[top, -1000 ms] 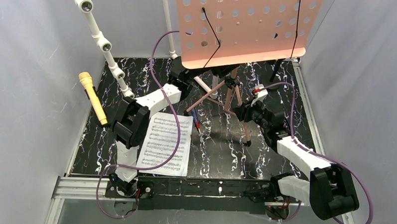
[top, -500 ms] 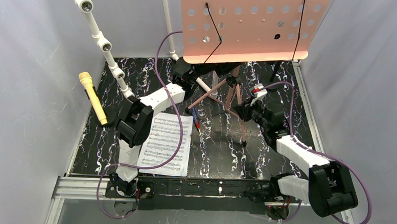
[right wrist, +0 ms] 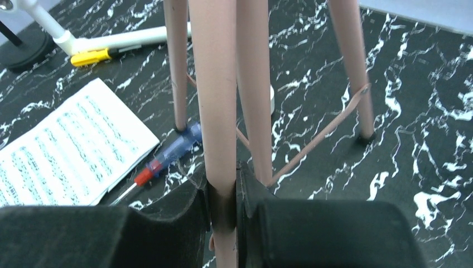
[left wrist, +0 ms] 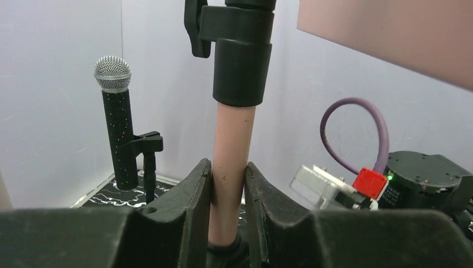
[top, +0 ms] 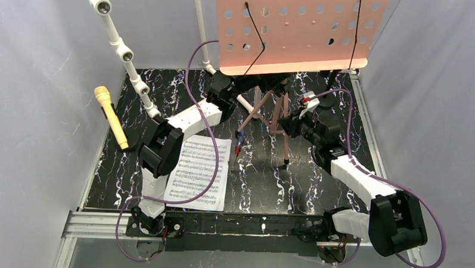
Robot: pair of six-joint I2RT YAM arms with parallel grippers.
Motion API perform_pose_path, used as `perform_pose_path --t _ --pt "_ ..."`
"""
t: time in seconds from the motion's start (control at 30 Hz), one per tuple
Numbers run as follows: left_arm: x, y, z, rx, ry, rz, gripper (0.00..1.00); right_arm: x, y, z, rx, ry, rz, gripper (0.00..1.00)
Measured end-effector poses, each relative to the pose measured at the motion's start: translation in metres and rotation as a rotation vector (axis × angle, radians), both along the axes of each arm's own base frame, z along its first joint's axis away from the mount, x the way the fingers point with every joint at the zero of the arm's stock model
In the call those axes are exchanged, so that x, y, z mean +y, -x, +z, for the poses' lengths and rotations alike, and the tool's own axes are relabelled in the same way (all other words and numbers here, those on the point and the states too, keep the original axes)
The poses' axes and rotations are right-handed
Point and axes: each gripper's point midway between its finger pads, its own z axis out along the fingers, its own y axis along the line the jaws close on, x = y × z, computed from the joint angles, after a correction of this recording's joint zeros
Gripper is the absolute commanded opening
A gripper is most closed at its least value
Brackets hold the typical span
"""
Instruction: Pack up the instrument practice props
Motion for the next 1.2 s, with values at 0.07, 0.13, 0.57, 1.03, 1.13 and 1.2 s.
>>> perform_pose_path --t 0.07,0.13,0.57,1.03,1.13,1.2 --pt "-0.002 0.0 -0.002 0.012 -0.004 0.001 0.0 0.001 -0.003 0.01 -0.022 -0.007 -0.001 0.01" --pt "-0.003 0.0 -0.003 0.026 -0.005 0.001 0.0 0.001 -0.005 0.018 -0.042 -0.015 -0.004 0.01" --pt "-0.002 0.014 -0.009 0.068 -0.01 0.044 0.0 0.004 -0.002 0.025 -0.066 -0.014 0.022 0.01" --pt "-0.009 0.06 -0.016 -0.011 -0.006 0.021 0.0 0.0 0.017 0.014 -0.106 -0.015 0.028 0.63" --pt "-0.016 0.074 -0.013 -0.03 -0.001 -0.008 0.0 -0.007 0.012 0.023 -0.123 -0.04 -0.013 0.95" --pt "-0.02 0.082 -0.011 -0.043 0.001 -0.027 0.0 -0.007 0.012 0.03 -0.134 -0.06 -0.02 0.99"
